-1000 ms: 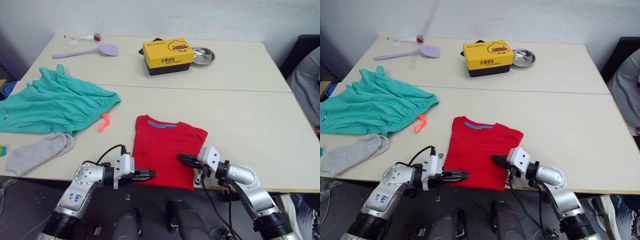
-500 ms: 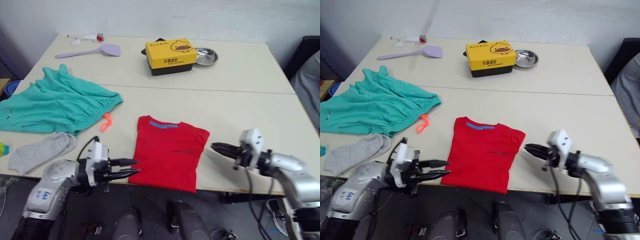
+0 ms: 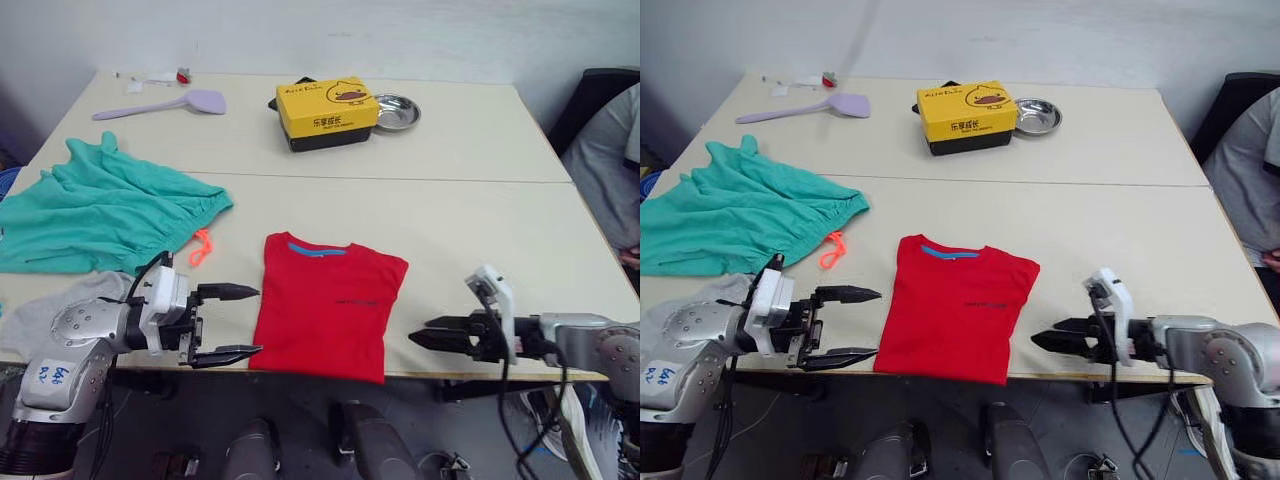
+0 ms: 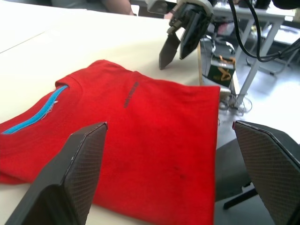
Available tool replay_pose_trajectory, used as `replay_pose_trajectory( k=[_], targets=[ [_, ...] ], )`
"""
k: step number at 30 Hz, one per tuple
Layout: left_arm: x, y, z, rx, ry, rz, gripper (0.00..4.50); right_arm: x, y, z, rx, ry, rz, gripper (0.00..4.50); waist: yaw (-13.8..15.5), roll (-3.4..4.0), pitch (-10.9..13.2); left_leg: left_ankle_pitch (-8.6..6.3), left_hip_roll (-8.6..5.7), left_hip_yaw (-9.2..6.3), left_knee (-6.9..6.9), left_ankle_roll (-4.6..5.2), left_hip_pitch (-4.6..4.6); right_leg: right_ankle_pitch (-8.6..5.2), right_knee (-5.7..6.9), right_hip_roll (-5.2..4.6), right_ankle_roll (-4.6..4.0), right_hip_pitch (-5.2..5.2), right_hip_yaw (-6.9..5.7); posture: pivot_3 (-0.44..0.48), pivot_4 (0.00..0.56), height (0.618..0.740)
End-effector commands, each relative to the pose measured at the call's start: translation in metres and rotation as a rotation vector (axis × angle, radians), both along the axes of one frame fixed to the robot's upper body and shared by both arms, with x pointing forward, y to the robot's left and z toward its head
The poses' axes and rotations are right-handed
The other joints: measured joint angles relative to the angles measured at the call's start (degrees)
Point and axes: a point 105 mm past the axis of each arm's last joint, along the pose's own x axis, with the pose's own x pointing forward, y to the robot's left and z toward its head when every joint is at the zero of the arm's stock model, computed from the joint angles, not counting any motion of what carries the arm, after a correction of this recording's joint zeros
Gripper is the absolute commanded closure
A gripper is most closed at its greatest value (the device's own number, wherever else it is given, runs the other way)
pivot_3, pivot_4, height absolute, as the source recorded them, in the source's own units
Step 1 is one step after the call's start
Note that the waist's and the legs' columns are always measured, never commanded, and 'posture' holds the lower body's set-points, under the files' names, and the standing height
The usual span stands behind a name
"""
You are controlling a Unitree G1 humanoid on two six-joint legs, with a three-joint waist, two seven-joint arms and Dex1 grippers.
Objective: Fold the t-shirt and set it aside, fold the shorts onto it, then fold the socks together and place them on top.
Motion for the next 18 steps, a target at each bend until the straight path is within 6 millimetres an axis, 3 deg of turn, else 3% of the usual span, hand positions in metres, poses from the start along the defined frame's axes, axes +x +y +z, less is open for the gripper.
replay_pose_trajectory(
  k=[1, 5, 8, 12, 18],
  targets=[
    [-0.003, -0.003, 0.005, 0.006, -0.035, -0.027, 0.00, -0.008, 0.019, -0.013, -0.032, 0.086, 0.042, 0.04, -0.21, -0.05, -0.03, 0.02, 0.01, 0.00, -0.04, 0.04, 0.00, 0.00, -0.02, 0.01, 0.00, -0.01, 0.00, 0.000, 0.150, 0.740],
    [0.001, -0.004, 0.007, 0.004, -0.054, -0.016, 0.00, 0.001, 0.041, -0.024, -0.045, 0.115, 0.029, 0.04, -0.45, -0.46, -0.31, 0.19, 0.02, 0.03, -0.47, -0.01, 0.15, -0.03, -0.12, 0.06, -0.07, -0.01, 0.01, 0.000, 0.150, 0.740],
    [0.001, -0.007, 0.008, -0.004, -0.063, -0.016, 0.00, 0.007, 0.056, -0.023, -0.013, 0.130, 0.035, 0.65, -0.56, -0.56, -0.38, 0.23, 0.08, 0.03, -0.62, -0.11, 0.23, -0.07, -0.13, 0.13, -0.20, -0.01, 0.01, 0.000, 0.150, 0.740],
    [-0.001, -0.011, 0.007, -0.016, -0.063, -0.018, 0.00, 0.007, 0.070, -0.025, -0.023, 0.139, 0.063, 2.11, -0.61, -0.54, -0.39, 0.29, 0.14, 0.03, -0.73, -0.20, 0.23, -0.12, -0.10, 0.20, -0.31, -0.08, 0.00, 0.000, 0.150, 0.740],
    [-0.001, -0.014, 0.006, -0.021, -0.066, -0.020, 0.00, 0.015, 0.058, -0.023, -0.051, 0.123, 0.010, 4.32, -0.40, -0.51, -0.39, 0.16, 0.27, 0.01, -0.84, -0.43, 0.21, -0.21, -0.09, 0.39, -0.42, -0.17, 0.01, 0.000, 0.150, 0.740]
  ],
)
